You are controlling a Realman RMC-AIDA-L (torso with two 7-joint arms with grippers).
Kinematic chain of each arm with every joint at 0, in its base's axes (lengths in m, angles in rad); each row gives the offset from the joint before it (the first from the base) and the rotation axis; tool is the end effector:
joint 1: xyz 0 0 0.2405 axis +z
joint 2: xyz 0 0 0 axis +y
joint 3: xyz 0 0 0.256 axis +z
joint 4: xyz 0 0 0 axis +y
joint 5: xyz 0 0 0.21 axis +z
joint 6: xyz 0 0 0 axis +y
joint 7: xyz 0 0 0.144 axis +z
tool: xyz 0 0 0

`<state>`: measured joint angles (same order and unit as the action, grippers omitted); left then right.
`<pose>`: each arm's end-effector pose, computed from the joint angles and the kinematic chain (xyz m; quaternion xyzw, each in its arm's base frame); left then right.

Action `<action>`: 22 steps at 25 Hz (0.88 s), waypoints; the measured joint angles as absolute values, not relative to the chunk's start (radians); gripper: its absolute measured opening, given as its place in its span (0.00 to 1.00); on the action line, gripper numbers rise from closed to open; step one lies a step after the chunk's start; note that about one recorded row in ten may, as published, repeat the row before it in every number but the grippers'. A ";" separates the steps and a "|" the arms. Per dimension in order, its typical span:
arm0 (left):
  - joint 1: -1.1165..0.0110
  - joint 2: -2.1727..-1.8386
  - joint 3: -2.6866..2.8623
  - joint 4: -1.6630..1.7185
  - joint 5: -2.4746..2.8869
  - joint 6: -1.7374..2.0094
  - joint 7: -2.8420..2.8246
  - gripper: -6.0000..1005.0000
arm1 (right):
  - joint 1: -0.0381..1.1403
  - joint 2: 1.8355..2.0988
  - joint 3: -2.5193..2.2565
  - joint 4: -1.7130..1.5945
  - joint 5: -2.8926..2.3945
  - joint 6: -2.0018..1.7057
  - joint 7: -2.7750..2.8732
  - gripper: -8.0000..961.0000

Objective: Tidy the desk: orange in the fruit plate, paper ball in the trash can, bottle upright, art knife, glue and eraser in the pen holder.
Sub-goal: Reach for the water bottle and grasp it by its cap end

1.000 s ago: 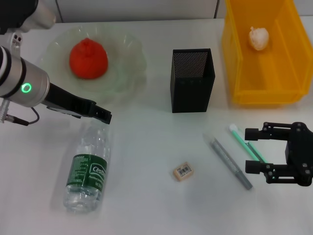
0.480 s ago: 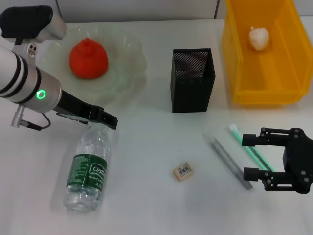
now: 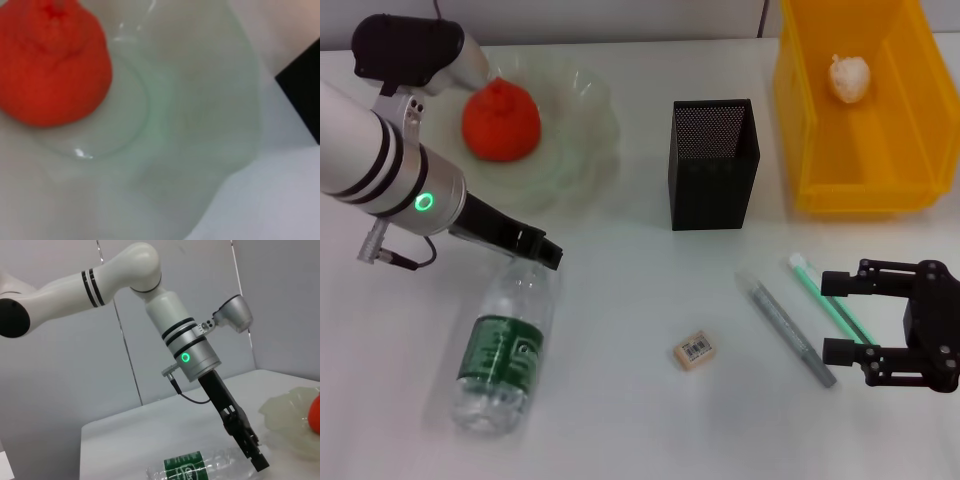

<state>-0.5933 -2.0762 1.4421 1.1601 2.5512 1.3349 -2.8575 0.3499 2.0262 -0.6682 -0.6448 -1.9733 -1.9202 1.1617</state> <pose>-0.2080 0.3640 -0.0299 -0.8436 -0.4808 0.1232 0.2051 0.2919 0.2463 0.0264 -0.9404 0.1441 0.3030 0.0548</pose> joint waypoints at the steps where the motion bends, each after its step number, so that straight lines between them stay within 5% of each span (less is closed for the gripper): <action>1: -0.589 -2.075 1.448 1.164 2.551 1.336 -2.853 0.69 | 0.349 2.026 -0.667 -0.644 -1.973 -1.920 1.162 0.74; 5: -0.576 -2.075 1.456 1.163 2.549 1.340 -2.826 0.68 | 0.346 2.026 -0.657 -0.640 -1.967 -1.922 1.161 0.74; 7: -0.563 -2.074 1.457 1.180 2.541 1.348 -2.810 0.47 | 0.346 2.026 -0.645 -0.630 -1.965 -1.926 1.161 0.74; 15: -0.474 -2.069 1.280 1.336 2.274 1.501 -2.609 0.46 | 0.350 2.027 -0.624 -0.599 -1.963 -1.933 1.162 0.74; 22: -0.450 -2.061 0.868 1.141 1.969 1.698 -2.249 0.45 | 0.360 2.039 -0.623 -0.578 -1.953 -1.949 1.182 0.74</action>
<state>-0.4504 -2.0610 0.8677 1.1410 1.9695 1.6977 -2.2490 0.3595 2.0388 -0.6231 -0.5780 -1.9525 -1.9488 1.1816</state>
